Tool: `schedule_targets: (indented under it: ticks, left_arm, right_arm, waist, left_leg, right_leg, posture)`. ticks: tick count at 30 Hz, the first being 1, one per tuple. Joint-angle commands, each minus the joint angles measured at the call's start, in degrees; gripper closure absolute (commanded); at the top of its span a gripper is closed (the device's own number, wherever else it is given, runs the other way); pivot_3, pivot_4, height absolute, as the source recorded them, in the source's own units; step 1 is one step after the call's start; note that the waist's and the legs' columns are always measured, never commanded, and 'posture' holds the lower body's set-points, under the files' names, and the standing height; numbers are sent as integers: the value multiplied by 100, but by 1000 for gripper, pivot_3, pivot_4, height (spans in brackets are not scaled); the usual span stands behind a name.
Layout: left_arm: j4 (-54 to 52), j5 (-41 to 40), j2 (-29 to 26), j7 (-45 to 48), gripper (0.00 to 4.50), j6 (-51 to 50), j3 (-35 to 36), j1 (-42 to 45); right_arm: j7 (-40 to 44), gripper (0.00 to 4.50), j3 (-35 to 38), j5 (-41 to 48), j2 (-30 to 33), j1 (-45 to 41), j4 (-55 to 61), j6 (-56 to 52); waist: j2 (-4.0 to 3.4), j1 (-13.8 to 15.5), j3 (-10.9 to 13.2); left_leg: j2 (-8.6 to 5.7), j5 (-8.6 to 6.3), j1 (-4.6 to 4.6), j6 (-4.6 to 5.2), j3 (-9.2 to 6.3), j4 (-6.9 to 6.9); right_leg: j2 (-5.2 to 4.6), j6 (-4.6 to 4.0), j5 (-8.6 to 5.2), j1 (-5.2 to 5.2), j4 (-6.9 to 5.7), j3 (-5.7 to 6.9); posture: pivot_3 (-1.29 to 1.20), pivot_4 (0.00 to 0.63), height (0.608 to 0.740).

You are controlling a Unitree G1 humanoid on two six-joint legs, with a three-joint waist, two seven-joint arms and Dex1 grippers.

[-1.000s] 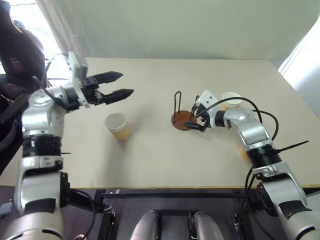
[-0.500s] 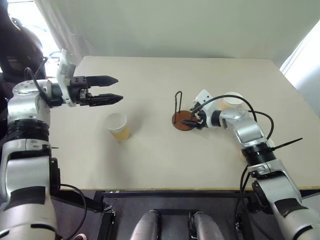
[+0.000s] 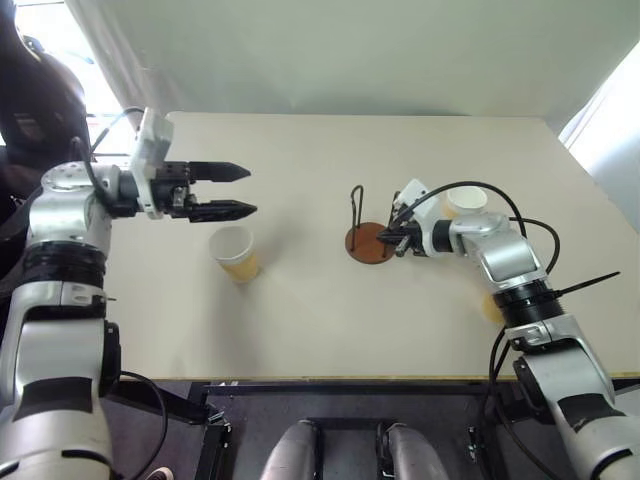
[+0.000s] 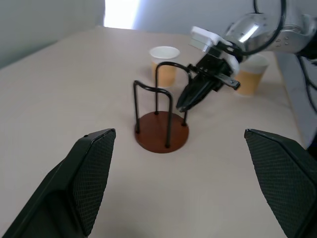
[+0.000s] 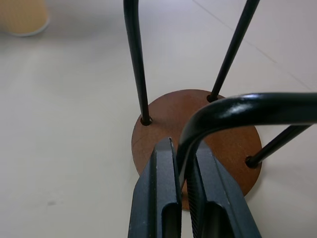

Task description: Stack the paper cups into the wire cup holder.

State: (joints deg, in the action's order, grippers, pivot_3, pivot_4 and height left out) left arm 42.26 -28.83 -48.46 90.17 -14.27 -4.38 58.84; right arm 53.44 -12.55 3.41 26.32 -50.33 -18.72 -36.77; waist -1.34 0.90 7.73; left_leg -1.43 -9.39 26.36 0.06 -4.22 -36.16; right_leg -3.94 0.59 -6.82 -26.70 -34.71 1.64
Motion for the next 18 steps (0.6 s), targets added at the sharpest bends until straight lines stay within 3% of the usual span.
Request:
schedule_targets:
  ticks: [1,10,18]
  left_arm:
    - [-493,-322,-72,233,0,-129,-133,-78]
    - [-1053,-555,-4,233,0,-270,-400,-362]
    - [-1220,-606,-5,233,0,-437,-368,-469]
  right_arm:
    - [395,4475,-89,109,168,-154,353,51]
    - [1128,4475,-273,55,533,-229,341,385]
    - [1260,4475,-311,13,678,-174,232,539]
  waist:
    - [0,-1,0]
    - [0,-15,0]
    - [0,-18,0]
  left_leg:
    - [0,0,0,0,1,0]
    - [1,9,-3,8,2,-2]
    - [1,27,-7,25,2,-3]
  right_leg:
    - [0,0,0,0,-1,0]
    - [0,0,0,0,-9,0]
    - [0,-2,1,1,-17,-1]
  posture:
    - [0,150,740]
    - [0,150,740]
    - [0,150,740]
